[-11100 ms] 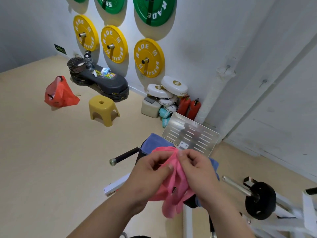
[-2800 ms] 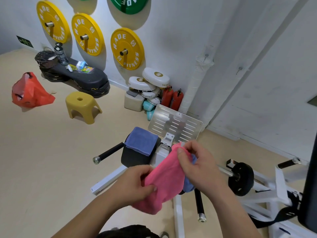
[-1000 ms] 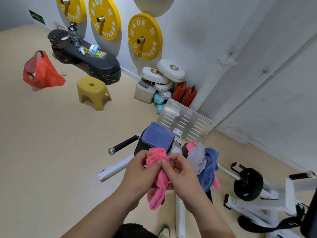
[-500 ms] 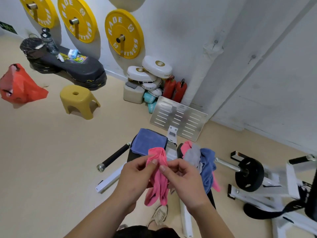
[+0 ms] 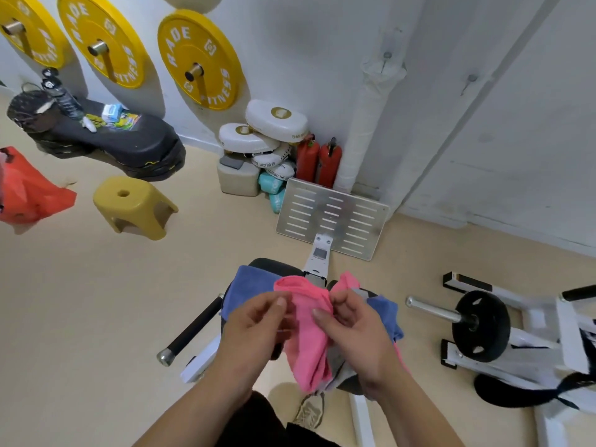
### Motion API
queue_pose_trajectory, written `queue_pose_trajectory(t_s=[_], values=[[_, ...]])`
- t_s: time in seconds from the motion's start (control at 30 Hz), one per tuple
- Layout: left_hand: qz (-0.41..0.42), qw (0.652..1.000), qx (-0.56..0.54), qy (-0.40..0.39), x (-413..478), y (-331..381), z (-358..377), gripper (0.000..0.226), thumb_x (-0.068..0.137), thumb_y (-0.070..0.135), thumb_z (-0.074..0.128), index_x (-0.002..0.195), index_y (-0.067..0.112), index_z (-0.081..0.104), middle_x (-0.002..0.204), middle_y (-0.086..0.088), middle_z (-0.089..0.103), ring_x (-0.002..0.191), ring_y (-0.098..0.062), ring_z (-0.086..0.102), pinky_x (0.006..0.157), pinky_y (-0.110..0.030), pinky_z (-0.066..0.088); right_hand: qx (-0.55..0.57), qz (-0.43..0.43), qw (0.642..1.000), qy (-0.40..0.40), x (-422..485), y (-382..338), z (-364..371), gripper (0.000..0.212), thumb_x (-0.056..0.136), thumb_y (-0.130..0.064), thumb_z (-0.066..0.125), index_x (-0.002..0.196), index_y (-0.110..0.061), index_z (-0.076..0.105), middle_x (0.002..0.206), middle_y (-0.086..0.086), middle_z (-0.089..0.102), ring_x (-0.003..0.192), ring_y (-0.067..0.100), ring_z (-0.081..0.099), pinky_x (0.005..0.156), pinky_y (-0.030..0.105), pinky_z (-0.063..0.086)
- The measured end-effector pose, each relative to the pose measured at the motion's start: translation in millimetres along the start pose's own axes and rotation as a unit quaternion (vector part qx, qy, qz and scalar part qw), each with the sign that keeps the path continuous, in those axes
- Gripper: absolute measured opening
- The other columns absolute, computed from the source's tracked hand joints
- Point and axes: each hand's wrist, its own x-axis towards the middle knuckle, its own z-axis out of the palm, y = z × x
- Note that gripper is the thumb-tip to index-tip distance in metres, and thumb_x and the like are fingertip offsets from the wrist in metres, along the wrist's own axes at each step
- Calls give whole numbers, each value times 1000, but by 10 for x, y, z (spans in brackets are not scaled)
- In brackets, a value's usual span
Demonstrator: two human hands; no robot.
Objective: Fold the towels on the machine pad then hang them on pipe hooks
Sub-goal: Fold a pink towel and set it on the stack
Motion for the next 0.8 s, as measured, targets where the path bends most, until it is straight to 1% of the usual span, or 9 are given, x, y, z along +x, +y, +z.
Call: queue_pose_trajectory(t_s=[0.1,0.13,0.2,0.23,0.37,0.43,0.53,0.73,0.8], values=[[3,999,51,1,336,-53,-207,22,93,20,74,113,29,74,115,1,76,99,-18,74,65,-36,65,76,36,996,20,185,-41,-30,21,96,-7,68,114,1,61,112,23,74,107,37,70,97,46,56],[-5,998,51,-43,464,-91,-293,33,87,24,80,119,30,72,120,5,74,108,-17,72,67,-30,64,101,49,994,10,249,-61,-20,24,97,-8,67,118,2,60,115,23,73,109,36,70,99,47,56],[-56,990,18,-129,702,-111,-479,50,78,31,85,126,26,69,123,1,75,113,-25,72,81,-42,64,135,81,987,-17,383,-94,26,29,98,-15,67,123,-1,60,121,21,72,116,36,69,104,50,54],[-82,983,0,-165,799,-101,-555,52,77,31,85,126,21,69,117,-2,77,107,-29,74,81,-47,63,143,97,985,-21,455,-91,64,30,99,-18,66,125,-4,61,123,20,72,117,35,68,105,51,53],[-122,980,33,-154,1148,-49,-804,51,71,40,84,112,10,72,87,-4,73,69,-20,67,55,-29,52,79,115,989,49,839,45,327,24,99,-34,65,116,-16,67,120,13,72,108,29,70,96,48,59],[-139,979,64,-133,1335,-78,-924,52,70,44,85,107,10,69,87,-4,72,68,-19,65,57,-32,51,1,137,987,79,1009,134,503,22,101,-40,62,113,-22,66,115,6,72,101,21,72,83,38,62],[-162,971,117,-131,1617,-110,-1033,45,72,41,77,105,12,68,91,-2,71,76,-18,65,65,-34,52,-31,185,979,77,1254,354,705,20,103,-41,58,120,-31,61,114,2,74,101,22,75,91,48,62],[-138,967,177,-120,2155,-252,-1132,36,76,17,66,110,29,71,105,-2,74,95,-23,71,76,-38,60,-102,210,970,73,1630,702,870,49,87,-4,53,123,-37,56,113,1,72,102,22,72,88,48,61],[-119,963,212,-116,2277,-370,-1165,39,77,18,66,113,32,70,105,0,73,95,-21,71,80,-36,62,-141,190,968,86,1664,775,924,47,89,-1,53,123,-33,57,111,-7,70,98,12,67,76,32,56]])
